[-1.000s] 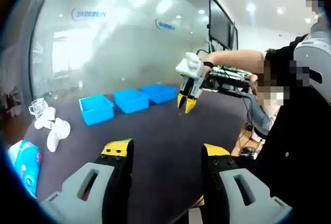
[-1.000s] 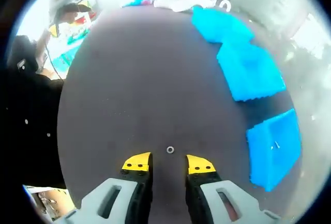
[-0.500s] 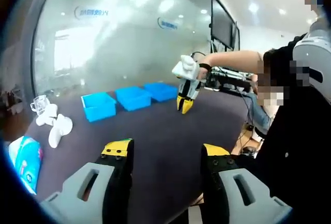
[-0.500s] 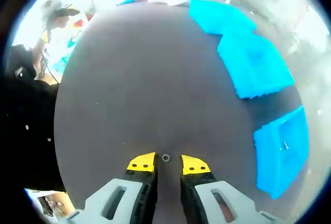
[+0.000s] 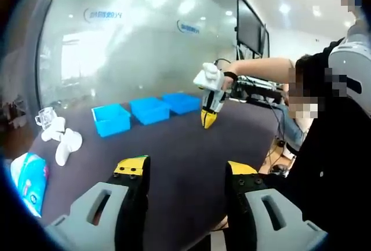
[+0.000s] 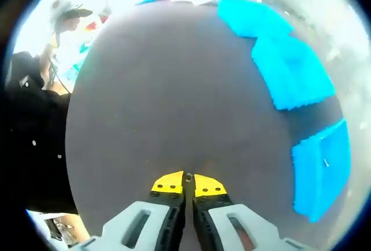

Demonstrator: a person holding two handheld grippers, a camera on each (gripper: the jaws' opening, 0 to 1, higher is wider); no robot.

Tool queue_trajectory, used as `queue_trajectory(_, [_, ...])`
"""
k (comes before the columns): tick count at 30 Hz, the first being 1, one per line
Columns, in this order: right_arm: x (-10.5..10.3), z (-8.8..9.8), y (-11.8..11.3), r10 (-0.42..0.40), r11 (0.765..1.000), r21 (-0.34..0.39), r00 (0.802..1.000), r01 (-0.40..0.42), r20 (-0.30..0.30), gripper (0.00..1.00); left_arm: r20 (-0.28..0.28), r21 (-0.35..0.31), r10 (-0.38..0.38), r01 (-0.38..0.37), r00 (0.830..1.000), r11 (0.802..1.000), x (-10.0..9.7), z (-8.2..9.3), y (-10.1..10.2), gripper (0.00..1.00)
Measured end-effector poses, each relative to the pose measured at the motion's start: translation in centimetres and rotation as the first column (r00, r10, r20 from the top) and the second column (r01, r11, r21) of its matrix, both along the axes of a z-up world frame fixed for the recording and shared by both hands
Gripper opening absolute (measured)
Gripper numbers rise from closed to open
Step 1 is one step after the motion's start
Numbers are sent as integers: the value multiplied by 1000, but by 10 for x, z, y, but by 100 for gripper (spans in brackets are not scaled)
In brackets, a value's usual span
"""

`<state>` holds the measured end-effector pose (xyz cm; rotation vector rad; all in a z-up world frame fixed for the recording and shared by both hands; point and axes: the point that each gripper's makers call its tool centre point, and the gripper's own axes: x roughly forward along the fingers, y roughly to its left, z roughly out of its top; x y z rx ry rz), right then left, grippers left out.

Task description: Sort the screws, nuts, and washers into the corresponding bins

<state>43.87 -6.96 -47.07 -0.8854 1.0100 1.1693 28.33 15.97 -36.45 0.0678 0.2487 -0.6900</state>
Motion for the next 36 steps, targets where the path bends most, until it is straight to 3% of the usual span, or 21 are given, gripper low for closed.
queue_trajectory(13, [-1, 17, -7, -47, 995, 90, 999, 45, 19, 0, 14, -6, 3, -3, 1000, 1000, 1, 6, 0, 50])
queue_trajectory(19, [-9, 11, -9, -7, 998, 56, 1000, 7, -3, 11, 15, -6, -3, 3, 1000, 1000, 0, 6, -4, 50])
queue_trajectory(27, [-6, 8, -7, 56, 998, 20, 998, -56, 13, 16, 9, -4, -2, 2, 1000, 1000, 0, 5, -4, 50])
queue_trajectory(36, [-4, 0, -7, 77, 997, -6, 997, -77, 3, 14, 3, -3, 0, 0, 1000, 1000, 2, 2, -4, 50])
